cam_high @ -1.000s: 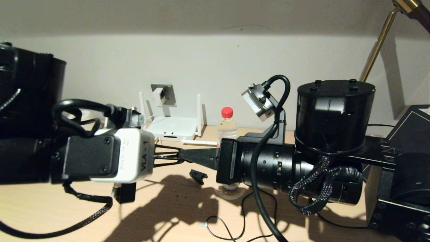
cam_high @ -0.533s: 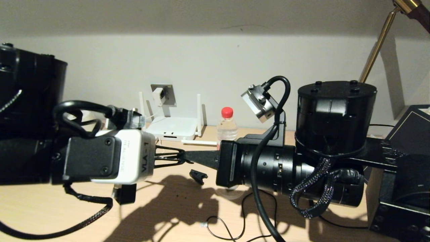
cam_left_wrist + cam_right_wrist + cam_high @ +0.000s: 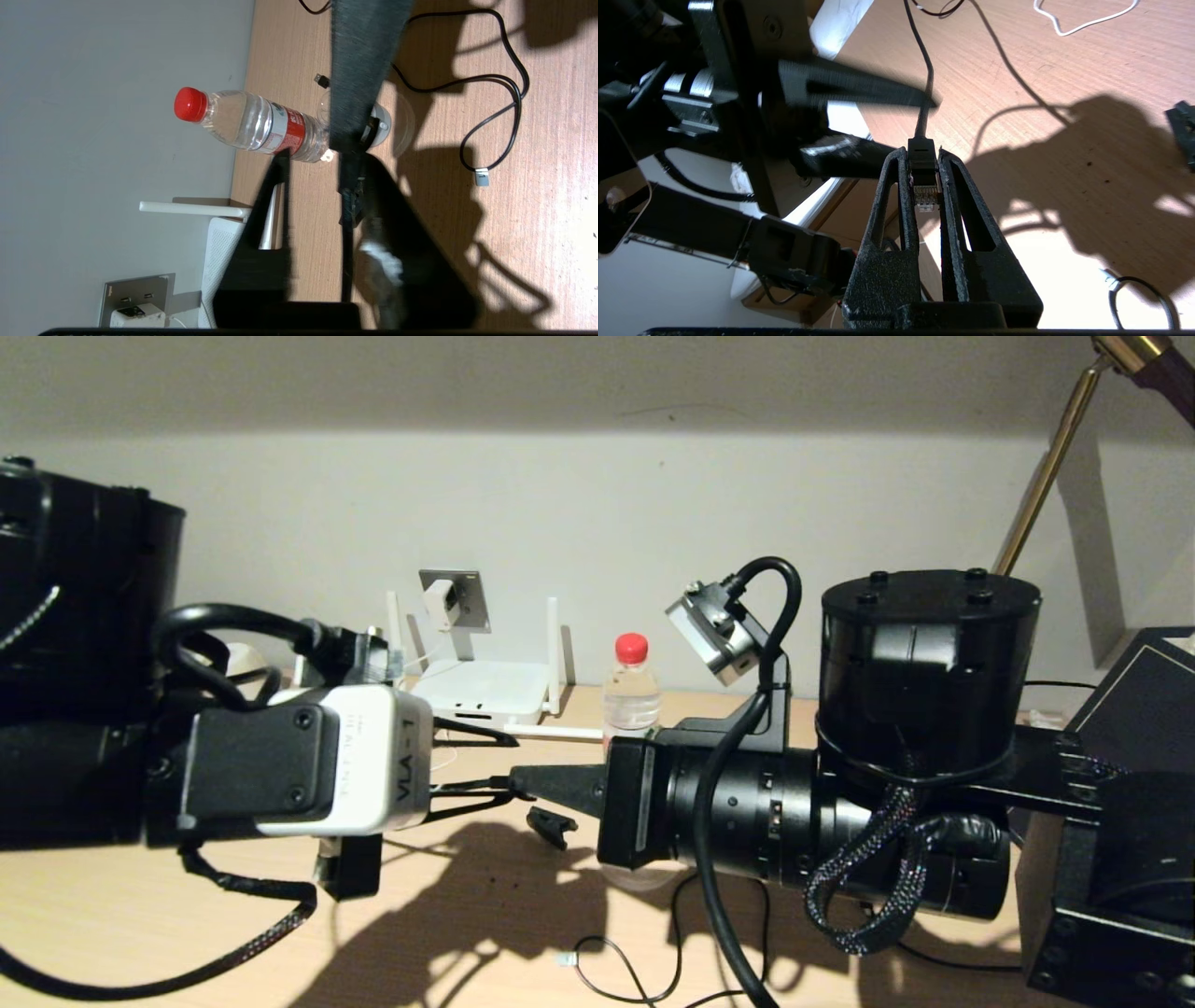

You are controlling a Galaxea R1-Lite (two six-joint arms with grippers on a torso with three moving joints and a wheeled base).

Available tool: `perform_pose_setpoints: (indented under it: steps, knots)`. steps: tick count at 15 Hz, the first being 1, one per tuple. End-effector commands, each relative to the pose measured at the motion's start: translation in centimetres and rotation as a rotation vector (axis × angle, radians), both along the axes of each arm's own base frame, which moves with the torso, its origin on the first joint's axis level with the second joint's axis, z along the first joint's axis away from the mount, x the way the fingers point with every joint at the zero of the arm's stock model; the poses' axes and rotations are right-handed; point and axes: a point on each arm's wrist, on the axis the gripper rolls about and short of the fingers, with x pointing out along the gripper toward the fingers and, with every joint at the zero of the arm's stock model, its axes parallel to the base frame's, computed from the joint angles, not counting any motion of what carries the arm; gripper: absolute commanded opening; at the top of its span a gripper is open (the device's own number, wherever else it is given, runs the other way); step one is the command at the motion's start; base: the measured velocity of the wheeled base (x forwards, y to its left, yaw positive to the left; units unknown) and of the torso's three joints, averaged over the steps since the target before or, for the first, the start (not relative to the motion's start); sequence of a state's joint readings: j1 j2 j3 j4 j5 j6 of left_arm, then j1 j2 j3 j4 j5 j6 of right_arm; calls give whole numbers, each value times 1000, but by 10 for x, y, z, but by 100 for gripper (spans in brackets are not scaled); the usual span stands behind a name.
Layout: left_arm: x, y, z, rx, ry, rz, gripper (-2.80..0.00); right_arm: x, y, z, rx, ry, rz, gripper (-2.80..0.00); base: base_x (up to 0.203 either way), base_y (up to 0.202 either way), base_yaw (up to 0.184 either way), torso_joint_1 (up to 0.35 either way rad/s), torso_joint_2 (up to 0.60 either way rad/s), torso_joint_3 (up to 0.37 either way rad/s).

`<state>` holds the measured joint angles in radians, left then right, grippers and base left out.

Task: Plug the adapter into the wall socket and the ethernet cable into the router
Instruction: Hand it to the other hand

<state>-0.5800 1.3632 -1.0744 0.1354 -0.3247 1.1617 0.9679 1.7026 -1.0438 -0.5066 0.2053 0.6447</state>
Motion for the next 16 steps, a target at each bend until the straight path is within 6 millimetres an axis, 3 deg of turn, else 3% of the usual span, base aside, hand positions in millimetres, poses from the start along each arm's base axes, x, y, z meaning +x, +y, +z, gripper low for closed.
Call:
perform_pose_setpoints:
  steps: [1, 5, 8, 12, 16]
  knots:
    - [-1, 1, 0, 2, -4, 2, 0, 0, 0, 1, 9, 4, -1, -280, 0, 0, 0, 0, 0, 0]
    - [-16, 11, 1, -5, -21, 15, 0, 2, -5, 7, 71, 98, -73, -280, 0, 0, 0, 0, 0, 0]
    - [-23, 21, 5, -37, -82, 51, 0, 4, -29, 30, 204, 209, -131, -280, 0, 0, 0, 0, 0, 0]
    - [-5, 6, 10, -199, -302, -64, 0, 1, -54, 69, 297, 526, -89, -280, 0, 0, 0, 0, 0, 0]
    - [-13, 8, 4, -210, -413, -153, 0, 5, -73, 91, 327, 782, 119, -280, 0, 0, 0, 0, 0, 0]
